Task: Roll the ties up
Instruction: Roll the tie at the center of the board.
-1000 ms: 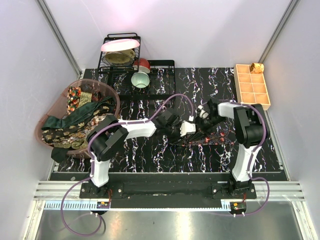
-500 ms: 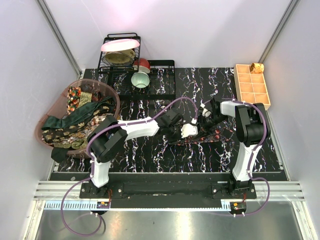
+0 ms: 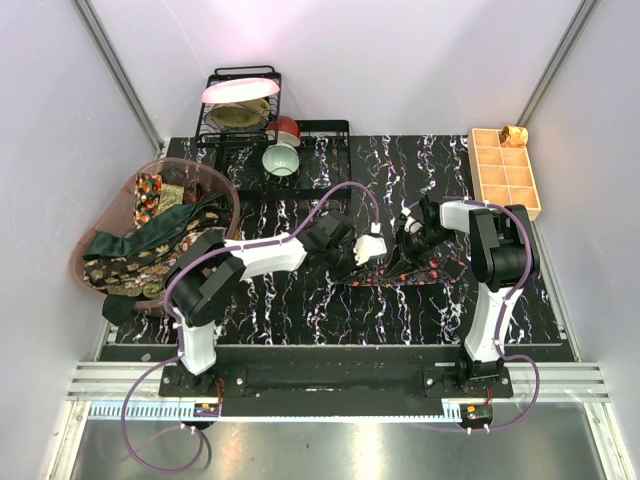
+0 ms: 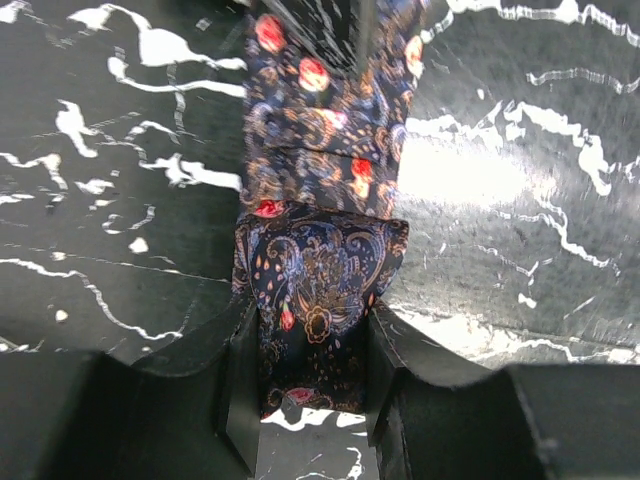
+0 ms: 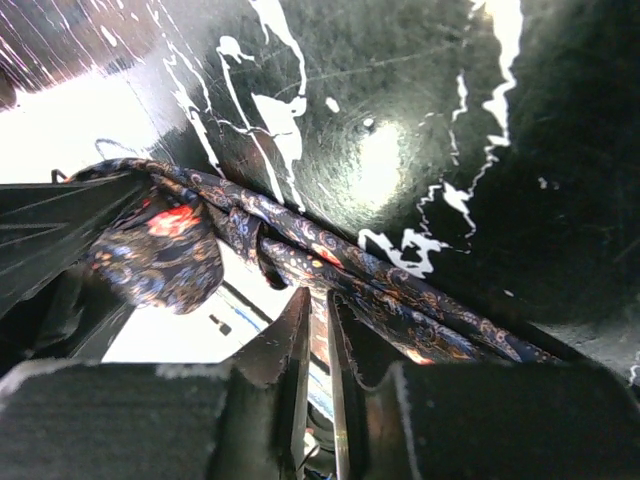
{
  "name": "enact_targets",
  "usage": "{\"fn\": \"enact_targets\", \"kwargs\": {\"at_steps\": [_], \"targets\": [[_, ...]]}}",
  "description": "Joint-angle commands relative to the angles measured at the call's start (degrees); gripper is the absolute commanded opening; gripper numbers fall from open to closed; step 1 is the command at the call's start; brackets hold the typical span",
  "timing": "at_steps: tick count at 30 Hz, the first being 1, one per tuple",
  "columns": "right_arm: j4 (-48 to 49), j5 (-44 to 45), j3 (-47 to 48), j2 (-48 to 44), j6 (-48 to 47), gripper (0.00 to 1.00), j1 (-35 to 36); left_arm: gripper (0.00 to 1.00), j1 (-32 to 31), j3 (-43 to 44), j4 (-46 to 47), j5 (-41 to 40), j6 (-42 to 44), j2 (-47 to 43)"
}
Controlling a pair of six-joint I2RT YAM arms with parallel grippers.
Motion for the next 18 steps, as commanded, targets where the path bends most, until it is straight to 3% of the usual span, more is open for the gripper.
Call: {"fn": "enact_targets", "kwargs": {"at_steps": [1,12,15,18], "targets": [[2.4,8.5,-0.7,2.7,-1.1,0.17,0.1,0.26,0.1,1.1,3.2,-1.8,-3.5,-2.1],[1.3,6.7,-1.8,0.3,-2.2,0.17,0.2,0.27,-2.1,4.4,-10.6,-11.8,8.0,4.8],[1.2,2.5,-0.7,-1.9,-2.3,0.21,0.2,0.3,-2.7,3.8,-10.7,-11.5,8.5,4.7],[4.1,-8.2,-1.5,-5.2,0.3,0.28,0.1,0.31,-2.9,4.4,-11.3,-11.3,8.6,5.4]]}}
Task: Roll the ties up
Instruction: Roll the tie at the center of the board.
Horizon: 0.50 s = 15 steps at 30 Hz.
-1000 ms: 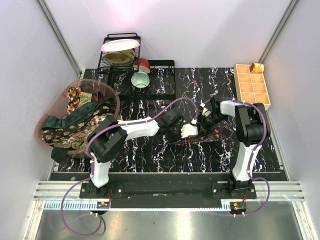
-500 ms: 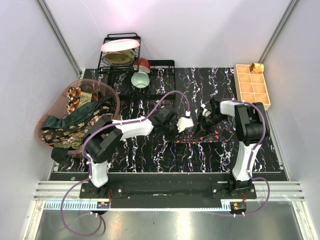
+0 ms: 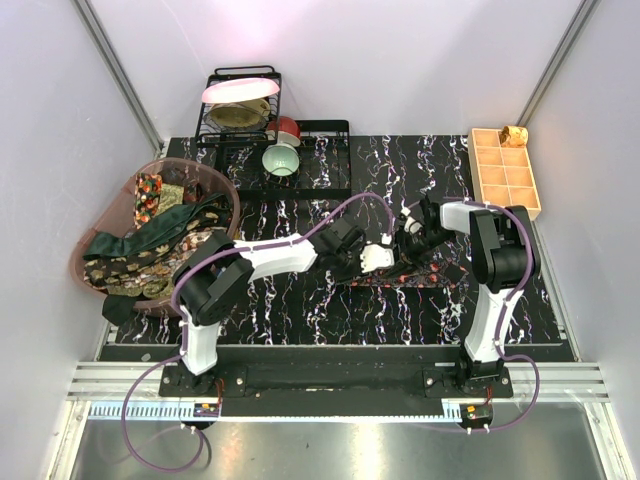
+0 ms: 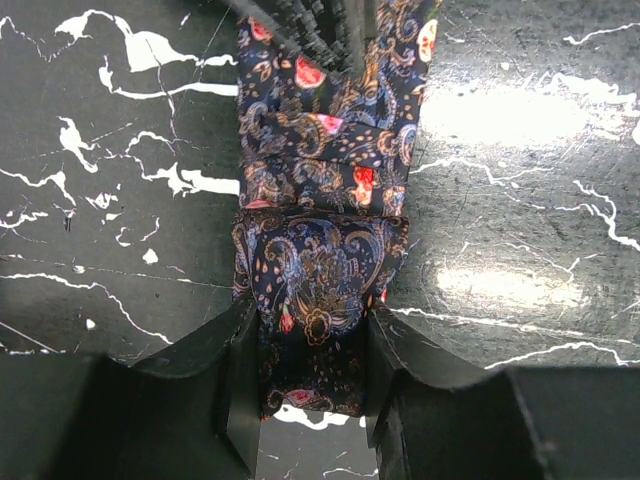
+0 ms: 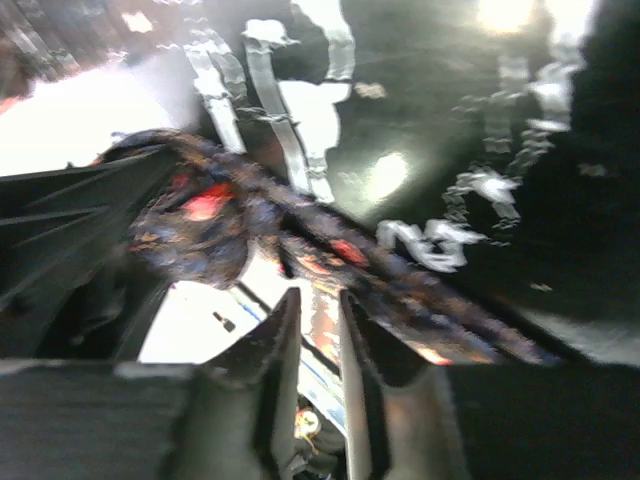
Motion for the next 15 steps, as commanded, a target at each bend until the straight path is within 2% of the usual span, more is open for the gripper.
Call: {"fn": "enact_targets", "kwargs": {"at_steps": [1,2,4,9,15], "targets": [[5.0,-8.2,-1.3,-5.6,1.4,0.32,0.3,0.31,-0.3,0.4,-6.2,-3.3,2.2,2.9],[6.0,-9.4,-1.7,-6.1,2.5,0.38,0.4,0.31,-0.3,0.6,-6.1,-3.4,2.3,2.9],[9.2,-12.8,-3.1,-7.1,5.2,0.41,1.1,0.32,-0.2,1.1,-6.6,-3.0,2.4,3.1],[14.1,-14.5,-4.8,-6.2,8.3,0.41,4.5,0.32,-0.2,1.8,-7.1,-2.7,2.4,3.6],[17.5,-12.5,-4.3,-2.8,8.7,0.41,6.8,0.32,-0.1,1.9,-7.4,-1.3,2.3,3.4]]}}
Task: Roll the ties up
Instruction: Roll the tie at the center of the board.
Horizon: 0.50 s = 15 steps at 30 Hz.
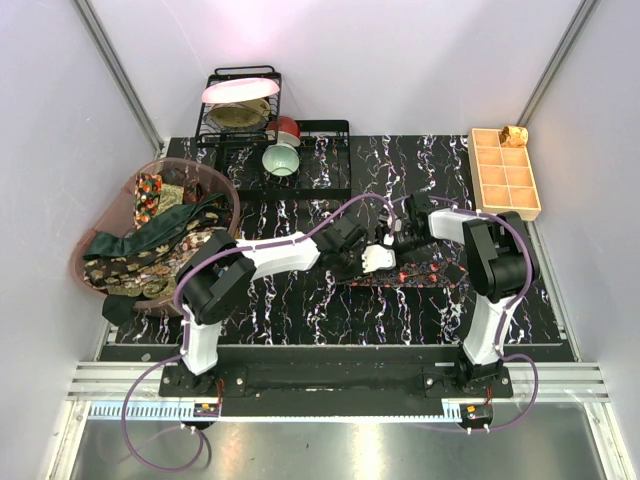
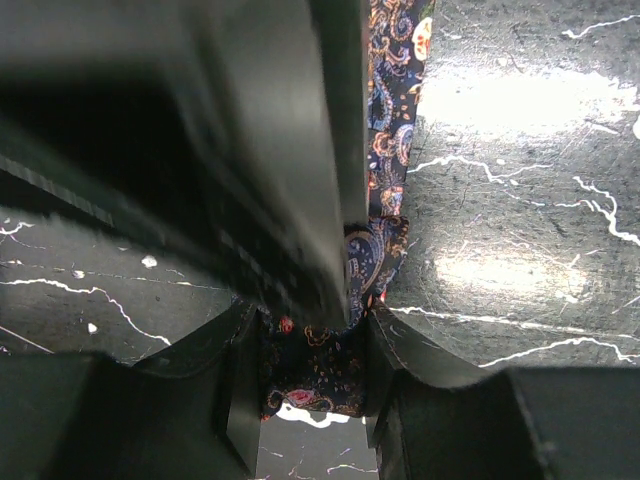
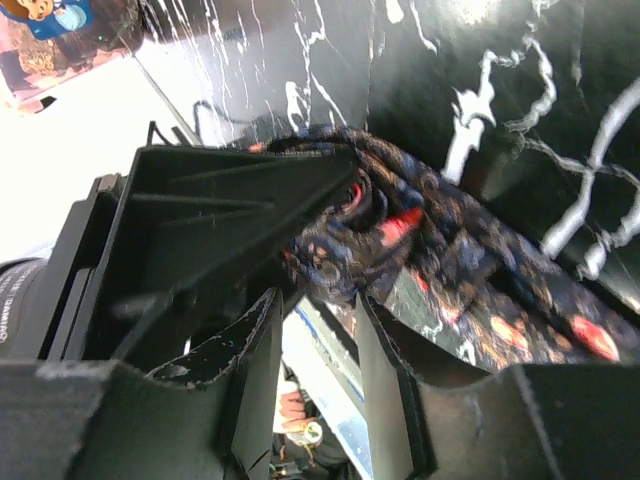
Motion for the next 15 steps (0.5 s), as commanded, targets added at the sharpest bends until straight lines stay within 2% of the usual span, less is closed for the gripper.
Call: {"fn": "enact_targets", "kwargs": {"at_steps": [1,7,11,13,14,15], "targets": [[4.3,-0.8,0.4,2.4,1.3,0.4,0.9,0.32,0.2,-0.2,-4.4,-0.7,1.0,2.2],[3.6,1.0,0.7,3.2,0.8,0.36,1.0,0.32,0.4,0.0,-4.8,0.0,0.8,2.4],[2.7,1.8,0.4,2.6,-0.4,0.42,1.0,0.32,0.5,0.4,-5.1,0.4,0.9,2.4],[3.2,1.8,0.4,2.6,-0.3,0.37,1.0,0.32,0.5,0.4,-5.1,0.5,0.9,2.1],[3.5,1.4,0.5,3.1,0.2,0.25,1.0,0.32,0.5,0.4,-5.0,0.5,0.8,2.1],[3.6,1.6,0.8,3.3,0.4,0.2,1.1,0.32,0.6,0.4,-5.1,0.7,0.8,2.1]]}}
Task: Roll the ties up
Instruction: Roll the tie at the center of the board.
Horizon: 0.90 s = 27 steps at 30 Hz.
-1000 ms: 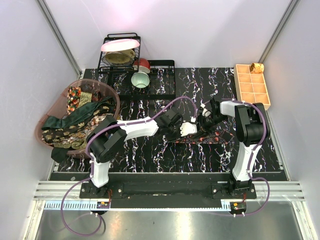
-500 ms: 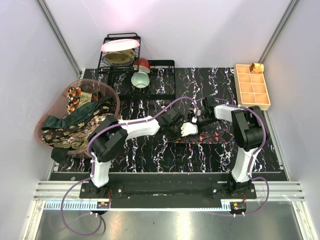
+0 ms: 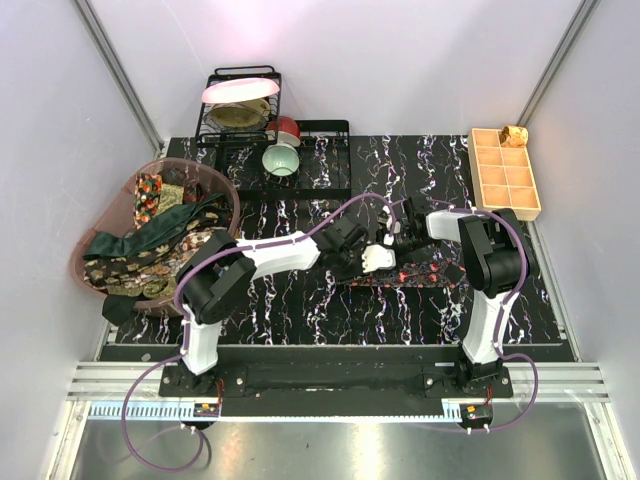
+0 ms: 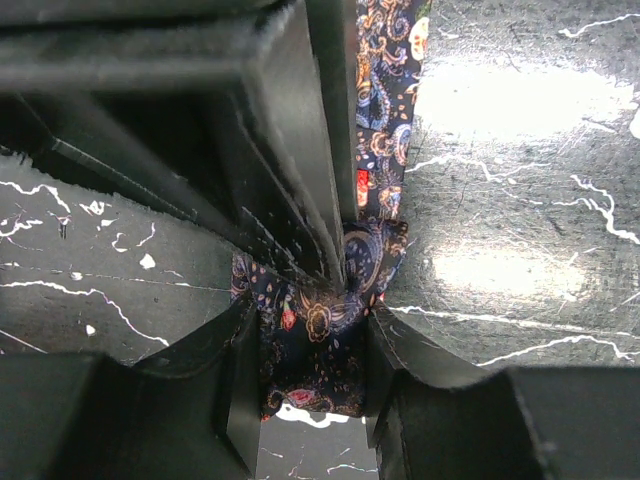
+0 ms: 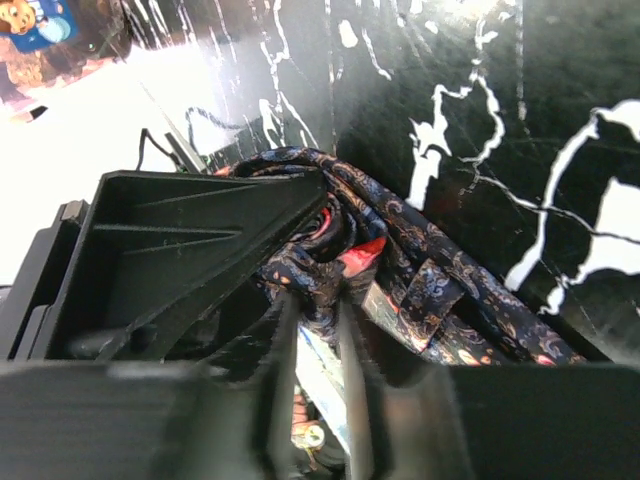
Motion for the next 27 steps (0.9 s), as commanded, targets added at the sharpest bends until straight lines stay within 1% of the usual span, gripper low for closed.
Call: {"fn": "enact_targets", "kwargs": {"at_steps": [1,2,3,4,7,8,10,11,13,14,18,19,25,27], "targets": [[1.2,1.1,1.3,0.5,0.0,0.15,0.4,0.33,0.5,0.1,-4.6,0.2,0.6,2.0],[1.0,1.3,1.6,1.0,0.1,0.03,0.3,0.33,0.5,0.1,-4.6,0.3,0.7,2.0],[0.9,1.8,1.7,1.0,0.2,0.0,0.4,0.34,0.7,0.2,-4.6,0.3,0.6,1.9],[0.5,3.1,1.7,0.8,0.1,0.0,0.4,0.34,0.8,0.2,-4.6,0.4,0.5,1.8],[-0.7,6.5,1.2,0.0,-0.7,0.0,0.4,0.4,1.5,0.0,-4.3,2.2,0.5,0.8],[-1.2,7.7,1.1,0.0,-0.9,0.0,0.3,0.44,1.7,0.0,-4.2,3.9,0.3,0.5],[-2.2,9.2,1.0,0.3,-1.4,0.0,0.1,0.47,2.5,0.1,-3.6,6.1,0.2,-0.3],[-2.4,10.0,0.9,0.6,-1.4,0.0,0.1,0.5,2.7,0.1,-3.2,8.3,-0.2,-0.8],[-2.9,11.9,0.5,1.2,-1.0,0.0,0.0,0.54,3.4,0.2,-1.3,9.9,-0.9,-1.7],[-3.0,12.5,0.5,1.4,-0.7,0.0,0.0,0.55,3.6,0.3,-0.7,12.0,-1.3,-2.0],[-3.9,16.0,0.8,2.1,-0.1,0.0,-0.8,0.63,4.8,-0.8,4.4,16.3,-2.3,-4.1],[-4.2,17.0,1.0,2.4,-0.3,0.0,-1.1,0.65,5.2,-1.7,7.2,16.9,-2.6,-4.5],[-5.0,19.2,1.7,3.3,-0.1,0.0,-1.2,0.69,6.0,-4.8,15.3,21.6,-5.8,-4.7],[-5.3,19.5,2.0,3.6,0.0,0.0,-1.2,0.7,6.1,-6.6,17.9,22.4,-8.1,-4.4]]}}
